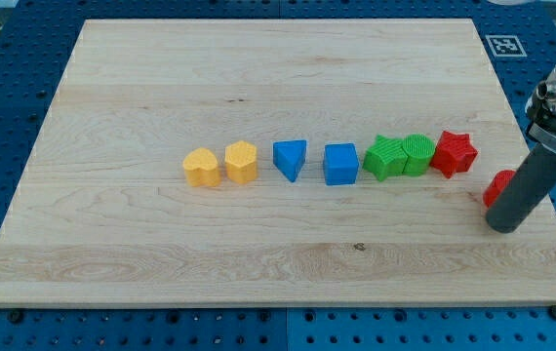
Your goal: Move the red circle right to the red star
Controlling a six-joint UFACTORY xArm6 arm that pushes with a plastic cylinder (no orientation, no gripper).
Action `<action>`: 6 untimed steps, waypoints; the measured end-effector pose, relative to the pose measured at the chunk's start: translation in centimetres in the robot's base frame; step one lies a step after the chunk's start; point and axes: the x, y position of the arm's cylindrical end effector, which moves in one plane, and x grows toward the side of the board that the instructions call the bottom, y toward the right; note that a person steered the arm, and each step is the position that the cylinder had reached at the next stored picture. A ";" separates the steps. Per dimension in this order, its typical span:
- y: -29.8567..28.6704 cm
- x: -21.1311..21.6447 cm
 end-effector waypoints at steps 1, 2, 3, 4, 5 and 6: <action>0.0 -1.3; 0.0 -2.0; 0.5 -2.1; 2.0 -2.1; 4.0 -2.4; 4.3 -3.5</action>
